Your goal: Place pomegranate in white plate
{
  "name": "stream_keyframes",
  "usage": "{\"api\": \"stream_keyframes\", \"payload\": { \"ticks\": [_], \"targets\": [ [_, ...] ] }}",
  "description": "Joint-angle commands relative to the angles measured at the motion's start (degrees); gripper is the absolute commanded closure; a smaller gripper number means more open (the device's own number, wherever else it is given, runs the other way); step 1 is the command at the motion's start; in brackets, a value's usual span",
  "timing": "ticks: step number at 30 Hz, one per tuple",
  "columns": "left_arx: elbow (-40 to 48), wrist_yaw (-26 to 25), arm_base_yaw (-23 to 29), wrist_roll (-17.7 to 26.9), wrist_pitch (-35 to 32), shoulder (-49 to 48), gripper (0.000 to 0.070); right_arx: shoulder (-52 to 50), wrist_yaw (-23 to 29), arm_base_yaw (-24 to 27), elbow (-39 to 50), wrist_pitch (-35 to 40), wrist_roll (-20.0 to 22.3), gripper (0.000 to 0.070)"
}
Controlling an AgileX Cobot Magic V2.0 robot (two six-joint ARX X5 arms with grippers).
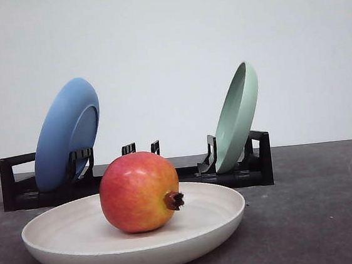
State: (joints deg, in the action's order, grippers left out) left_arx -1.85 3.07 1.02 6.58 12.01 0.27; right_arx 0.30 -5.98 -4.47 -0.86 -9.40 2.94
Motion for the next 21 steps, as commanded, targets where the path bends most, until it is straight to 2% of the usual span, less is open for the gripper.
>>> {"api": "stream_keyframes", "payload": {
  "ticks": [1,21],
  "targets": [
    [0.66,0.11,0.13,-0.19,0.00,-0.11,0.0700,-0.09,0.00,0.00,0.26,0.38,-0.63,0.0700],
    [0.66,0.11,0.13,-0.19,0.00,-0.10,0.0700,-0.09,0.00,0.00,0.26,0.38,-0.63,0.0700]
  ]
}}
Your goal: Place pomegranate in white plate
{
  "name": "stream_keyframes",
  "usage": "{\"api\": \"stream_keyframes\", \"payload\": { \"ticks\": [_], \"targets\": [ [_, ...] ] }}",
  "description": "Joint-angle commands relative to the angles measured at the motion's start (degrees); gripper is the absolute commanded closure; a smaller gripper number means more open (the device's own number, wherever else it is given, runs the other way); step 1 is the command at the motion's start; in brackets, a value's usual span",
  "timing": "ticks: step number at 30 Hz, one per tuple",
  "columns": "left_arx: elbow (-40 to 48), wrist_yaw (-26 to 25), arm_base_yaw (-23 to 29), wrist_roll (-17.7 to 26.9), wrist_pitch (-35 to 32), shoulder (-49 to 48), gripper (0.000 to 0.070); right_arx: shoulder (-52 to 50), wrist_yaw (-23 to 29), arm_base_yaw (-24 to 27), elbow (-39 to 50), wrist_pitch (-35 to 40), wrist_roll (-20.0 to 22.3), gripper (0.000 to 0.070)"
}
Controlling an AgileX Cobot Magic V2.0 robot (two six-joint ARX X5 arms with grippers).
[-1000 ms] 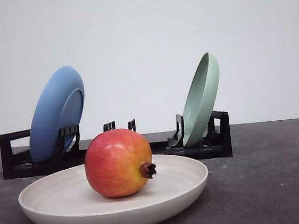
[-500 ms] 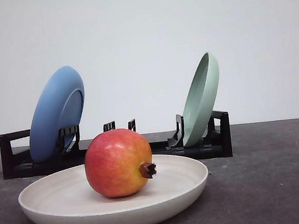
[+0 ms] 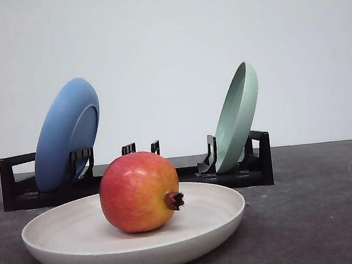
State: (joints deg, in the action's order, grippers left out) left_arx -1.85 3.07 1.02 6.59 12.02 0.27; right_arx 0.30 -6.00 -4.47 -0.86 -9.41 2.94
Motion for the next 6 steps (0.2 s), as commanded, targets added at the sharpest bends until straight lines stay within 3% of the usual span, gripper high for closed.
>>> {"api": "stream_keyframes", "payload": {
  "ticks": [1,6],
  "targets": [
    [0.66,0.11,0.13,-0.20,-0.01,-0.09,0.0700,-0.09,0.02,0.00,0.26,0.39,-0.63,0.0700],
    [0.66,0.11,0.13,-0.20,-0.01,-0.09,0.0700,-0.09,0.02,0.00,0.26,0.39,-0.63,0.0700]
  ]
}}
